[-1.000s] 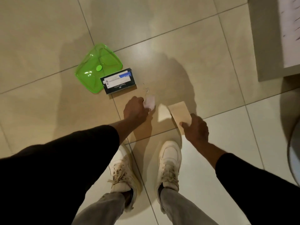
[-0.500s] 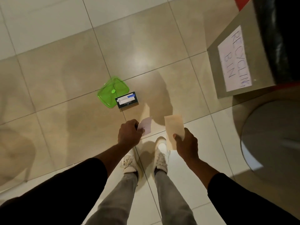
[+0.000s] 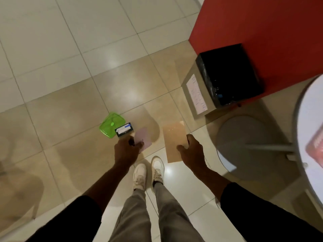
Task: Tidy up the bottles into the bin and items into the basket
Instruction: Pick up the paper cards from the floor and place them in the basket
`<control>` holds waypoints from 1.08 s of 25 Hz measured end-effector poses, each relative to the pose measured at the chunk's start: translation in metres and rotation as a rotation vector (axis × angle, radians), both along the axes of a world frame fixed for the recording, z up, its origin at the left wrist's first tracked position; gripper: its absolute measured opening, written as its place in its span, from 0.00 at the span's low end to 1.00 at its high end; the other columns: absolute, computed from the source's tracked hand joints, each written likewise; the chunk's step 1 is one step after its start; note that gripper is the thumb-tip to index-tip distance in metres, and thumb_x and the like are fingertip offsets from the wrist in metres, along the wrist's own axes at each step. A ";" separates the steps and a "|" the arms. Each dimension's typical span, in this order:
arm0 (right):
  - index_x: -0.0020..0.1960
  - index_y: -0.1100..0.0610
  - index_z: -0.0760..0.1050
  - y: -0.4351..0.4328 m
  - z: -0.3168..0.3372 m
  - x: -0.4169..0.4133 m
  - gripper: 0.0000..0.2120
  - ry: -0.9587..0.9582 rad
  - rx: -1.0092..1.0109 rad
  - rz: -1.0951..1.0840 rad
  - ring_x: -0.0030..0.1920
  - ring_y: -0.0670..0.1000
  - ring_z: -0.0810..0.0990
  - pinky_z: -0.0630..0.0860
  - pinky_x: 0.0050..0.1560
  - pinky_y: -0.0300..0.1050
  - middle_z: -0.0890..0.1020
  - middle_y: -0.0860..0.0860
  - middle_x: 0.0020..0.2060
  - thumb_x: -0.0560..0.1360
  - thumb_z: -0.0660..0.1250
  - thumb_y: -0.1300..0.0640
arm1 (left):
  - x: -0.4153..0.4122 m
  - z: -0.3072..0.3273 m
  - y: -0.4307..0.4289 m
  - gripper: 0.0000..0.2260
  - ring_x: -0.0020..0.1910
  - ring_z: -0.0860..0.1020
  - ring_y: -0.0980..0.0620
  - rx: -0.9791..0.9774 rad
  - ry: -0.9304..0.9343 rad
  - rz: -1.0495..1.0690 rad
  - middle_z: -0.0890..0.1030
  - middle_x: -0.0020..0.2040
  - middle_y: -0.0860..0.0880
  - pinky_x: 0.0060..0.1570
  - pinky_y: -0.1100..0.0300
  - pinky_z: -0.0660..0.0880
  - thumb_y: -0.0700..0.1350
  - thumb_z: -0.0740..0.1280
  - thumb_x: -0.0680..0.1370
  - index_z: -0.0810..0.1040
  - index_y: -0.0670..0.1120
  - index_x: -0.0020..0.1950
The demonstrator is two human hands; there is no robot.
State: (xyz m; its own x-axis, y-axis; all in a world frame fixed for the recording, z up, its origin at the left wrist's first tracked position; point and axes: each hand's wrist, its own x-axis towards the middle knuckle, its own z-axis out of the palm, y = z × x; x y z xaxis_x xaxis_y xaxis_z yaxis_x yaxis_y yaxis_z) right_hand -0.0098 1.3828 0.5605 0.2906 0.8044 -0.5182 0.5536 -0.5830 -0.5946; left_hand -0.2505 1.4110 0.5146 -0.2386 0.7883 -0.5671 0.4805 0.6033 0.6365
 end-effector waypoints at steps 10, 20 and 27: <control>0.50 0.56 0.85 -0.091 0.109 0.037 0.10 -0.135 0.227 -0.275 0.58 0.56 0.80 0.79 0.58 0.53 0.83 0.54 0.54 0.74 0.71 0.69 | 0.034 0.084 -0.056 0.15 0.34 0.83 0.42 0.029 -0.055 -0.264 0.82 0.30 0.44 0.38 0.45 0.80 0.46 0.79 0.74 0.78 0.41 0.35; 0.52 0.45 0.88 -0.162 0.144 0.096 0.26 0.026 0.475 -0.706 0.53 0.55 0.86 0.85 0.54 0.57 0.86 0.41 0.56 0.79 0.62 0.73 | 0.135 0.150 -0.020 0.09 0.39 0.86 0.42 0.063 -0.195 -0.520 0.86 0.36 0.51 0.38 0.51 0.78 0.46 0.77 0.75 0.81 0.45 0.39; 0.56 0.54 0.87 -0.199 0.168 0.191 0.13 0.154 0.734 -0.929 0.57 0.46 0.85 0.80 0.49 0.36 0.87 0.45 0.56 0.81 0.64 0.60 | 0.268 0.203 -0.017 0.03 0.46 0.87 0.43 0.172 -0.323 -0.622 0.89 0.45 0.51 0.46 0.44 0.85 0.42 0.75 0.78 0.86 0.44 0.50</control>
